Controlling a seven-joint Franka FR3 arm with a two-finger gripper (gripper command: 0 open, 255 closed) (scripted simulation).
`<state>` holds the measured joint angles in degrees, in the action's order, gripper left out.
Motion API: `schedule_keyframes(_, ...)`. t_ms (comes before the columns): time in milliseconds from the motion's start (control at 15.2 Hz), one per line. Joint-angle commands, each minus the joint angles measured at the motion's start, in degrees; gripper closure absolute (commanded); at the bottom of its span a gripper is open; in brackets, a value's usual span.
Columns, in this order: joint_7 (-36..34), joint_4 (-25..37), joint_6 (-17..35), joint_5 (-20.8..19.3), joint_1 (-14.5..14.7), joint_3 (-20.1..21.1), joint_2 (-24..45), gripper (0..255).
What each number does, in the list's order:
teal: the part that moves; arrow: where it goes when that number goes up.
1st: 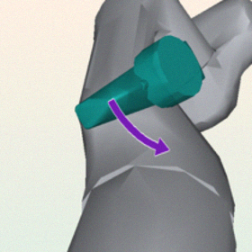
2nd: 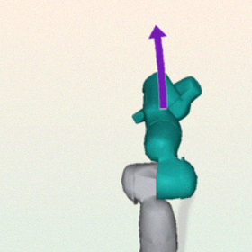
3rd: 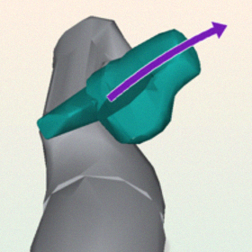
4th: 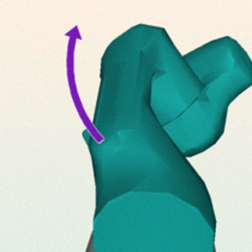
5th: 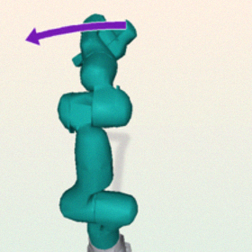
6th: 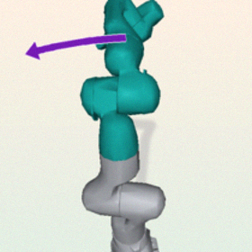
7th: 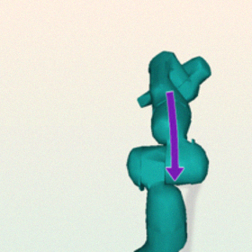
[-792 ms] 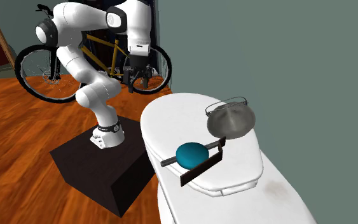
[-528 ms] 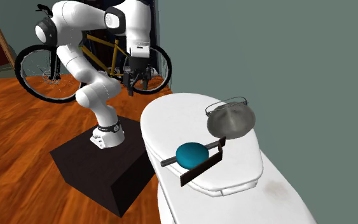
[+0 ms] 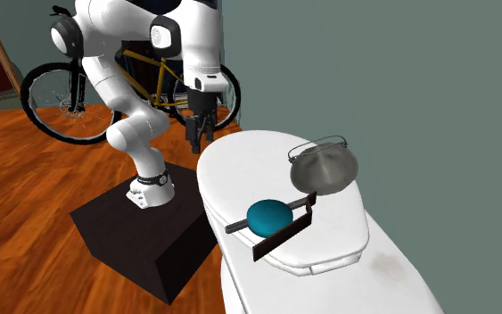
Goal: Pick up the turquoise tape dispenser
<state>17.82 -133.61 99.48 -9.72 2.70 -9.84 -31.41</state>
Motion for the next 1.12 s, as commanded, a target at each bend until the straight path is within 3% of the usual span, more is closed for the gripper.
schedule_keyframes(0,5.2,2.2,2.7,-0.6,0.6,-2.1,3.7,0)
schedule_keyframes(462,22.2,13.0,9.2,1.3,3.2,-7.7,17.7,0)
schedule_keyframes(1056,44.0,32.1,11.9,10.0,3.8,-10.2,37.1,0)
